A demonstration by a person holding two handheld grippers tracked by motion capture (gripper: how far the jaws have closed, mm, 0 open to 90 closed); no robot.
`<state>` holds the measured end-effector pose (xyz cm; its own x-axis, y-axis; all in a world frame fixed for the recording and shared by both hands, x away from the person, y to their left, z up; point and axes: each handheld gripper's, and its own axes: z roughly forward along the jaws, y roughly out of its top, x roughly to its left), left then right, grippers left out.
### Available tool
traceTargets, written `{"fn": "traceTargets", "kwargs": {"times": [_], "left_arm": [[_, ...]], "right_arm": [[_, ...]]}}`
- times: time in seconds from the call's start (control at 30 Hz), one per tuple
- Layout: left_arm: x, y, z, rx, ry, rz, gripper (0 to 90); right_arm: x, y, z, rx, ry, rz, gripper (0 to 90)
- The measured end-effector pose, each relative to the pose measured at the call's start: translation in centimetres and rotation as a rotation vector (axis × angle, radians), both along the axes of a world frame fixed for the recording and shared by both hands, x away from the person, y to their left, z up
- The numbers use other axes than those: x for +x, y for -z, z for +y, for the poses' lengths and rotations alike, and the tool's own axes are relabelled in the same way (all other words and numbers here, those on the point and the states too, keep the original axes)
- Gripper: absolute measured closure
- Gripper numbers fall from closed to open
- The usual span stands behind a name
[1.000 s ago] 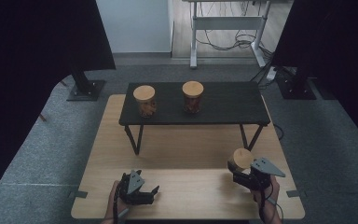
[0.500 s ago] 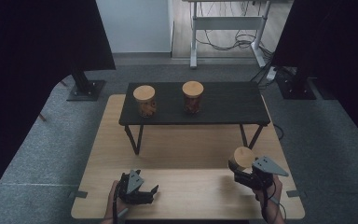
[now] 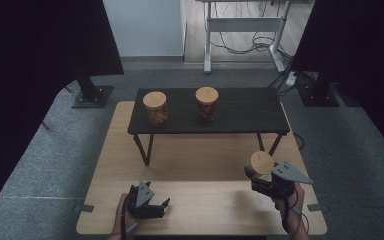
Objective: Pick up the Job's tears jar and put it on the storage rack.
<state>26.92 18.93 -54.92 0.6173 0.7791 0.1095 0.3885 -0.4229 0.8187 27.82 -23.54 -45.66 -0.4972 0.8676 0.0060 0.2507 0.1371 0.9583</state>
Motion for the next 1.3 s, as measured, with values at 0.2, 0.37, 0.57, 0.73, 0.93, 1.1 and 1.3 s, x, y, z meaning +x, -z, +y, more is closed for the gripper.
{"fn": "traceTargets", "kwargs": {"times": [0.2, 0.37, 0.57, 0.73, 0.93, 1.1, 1.3], "left_arm": [[0.0, 0.0, 0.0, 0.000, -0.001, 0.000, 7.2], [0.0, 0.0, 0.0, -0.002, -0.003, -0.001, 7.2], [0.0, 0.0, 0.0, -0.002, -0.003, -0.002, 7.2], [0.1, 0.0, 0.0, 0.001, -0.005, -0.003, 7.2], [0.1, 0.0, -0.1, 0.003, -0.001, -0.002, 7.1], [0.1, 0.0, -0.1, 0.004, -0.001, -0.002, 7.1], [0.1, 0.0, 0.0, 0.003, -0.002, -0.003, 7.1]], "right_arm": [[0.3, -0.9, 0.0, 0.010, -0.019, 0.005, 24.8], [0.4, -1.8, -0.3, 0.031, -0.027, -0.001, 24.8], [0.6, -3.6, -0.2, 0.039, -0.031, -0.016, 24.8], [0.8, -5.0, -0.3, 0.048, -0.031, -0.020, 24.8], [1.4, -6.2, -0.7, 0.069, -0.025, -0.006, 24.8], [1.4, -7.1, -0.7, 0.067, -0.029, -0.018, 24.8], [1.3, -7.8, -0.4, 0.052, -0.031, -0.025, 24.8]]}}
